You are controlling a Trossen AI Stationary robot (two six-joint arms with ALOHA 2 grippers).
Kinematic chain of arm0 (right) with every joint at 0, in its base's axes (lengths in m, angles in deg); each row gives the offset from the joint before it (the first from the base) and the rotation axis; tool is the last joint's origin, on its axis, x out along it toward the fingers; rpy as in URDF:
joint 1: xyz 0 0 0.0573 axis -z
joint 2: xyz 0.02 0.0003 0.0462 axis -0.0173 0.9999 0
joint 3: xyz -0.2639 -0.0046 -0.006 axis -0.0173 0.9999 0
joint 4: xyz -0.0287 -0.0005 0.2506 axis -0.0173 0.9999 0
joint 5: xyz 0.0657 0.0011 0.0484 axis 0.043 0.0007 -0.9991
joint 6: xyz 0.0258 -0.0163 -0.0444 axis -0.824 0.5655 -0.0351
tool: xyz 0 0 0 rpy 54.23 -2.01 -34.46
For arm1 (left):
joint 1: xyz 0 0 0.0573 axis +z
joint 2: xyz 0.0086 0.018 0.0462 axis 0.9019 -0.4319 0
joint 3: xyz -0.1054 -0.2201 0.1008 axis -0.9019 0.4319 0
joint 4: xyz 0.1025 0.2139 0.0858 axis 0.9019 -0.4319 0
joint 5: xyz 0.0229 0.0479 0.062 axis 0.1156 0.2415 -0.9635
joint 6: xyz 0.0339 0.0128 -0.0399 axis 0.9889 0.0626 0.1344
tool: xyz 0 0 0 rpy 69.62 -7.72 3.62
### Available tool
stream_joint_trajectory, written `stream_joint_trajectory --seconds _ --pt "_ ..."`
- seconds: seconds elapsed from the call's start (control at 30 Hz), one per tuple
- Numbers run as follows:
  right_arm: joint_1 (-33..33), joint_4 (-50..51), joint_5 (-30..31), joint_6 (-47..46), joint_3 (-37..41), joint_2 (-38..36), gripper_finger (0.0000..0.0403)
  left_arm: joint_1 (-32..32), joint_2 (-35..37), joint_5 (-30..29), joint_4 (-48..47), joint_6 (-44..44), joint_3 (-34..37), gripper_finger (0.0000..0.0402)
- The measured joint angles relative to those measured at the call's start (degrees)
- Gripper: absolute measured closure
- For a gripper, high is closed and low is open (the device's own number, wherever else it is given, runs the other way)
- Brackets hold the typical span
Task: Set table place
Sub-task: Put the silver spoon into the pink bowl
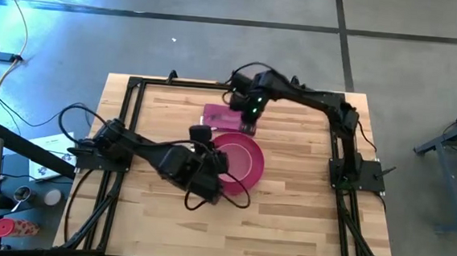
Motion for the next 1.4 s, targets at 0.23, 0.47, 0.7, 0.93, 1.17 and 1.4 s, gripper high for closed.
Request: stream_joint_trajectory --seconds 0.23,0.47,0.7,0.93,1.17,1.4 --pt "7.4 14.1 23.0 -10.0 0.0 -7.2 0.0402 0.7 4.9 -4.3 0.3 -8.4 4.1 0.0296" --pt "3.0 15.3 27.2 -31.6 7.5 -29.4 0.0403 4.5 15.7 -2.9 0.7 -18.2 21.7 0.0315" --pt "-23.1 9.3 36.9 -81.5 38.7 -56.6 0.0403 5.8 31.2 -1.2 16.7 -19.0 40.9 0.0328" --pt "-45.5 -32.5 43.2 -114.5 73.7 -58.7 0.0403 8.4 41.2 0.1 23.4 -17.3 48.9 0.0329" --pt "-49.8 -58.1 47.7 -128.2 83.8 -42.2 0.0403 11.0 43.9 0.7 23.5 -14.8 49.3 0.0330" --pt "-49.8 -59.4 45.1 -134.7 78.8 -27.9 0.0403 11.3 43.0 1.9 23.4 -13.9 49.4 0.0330"
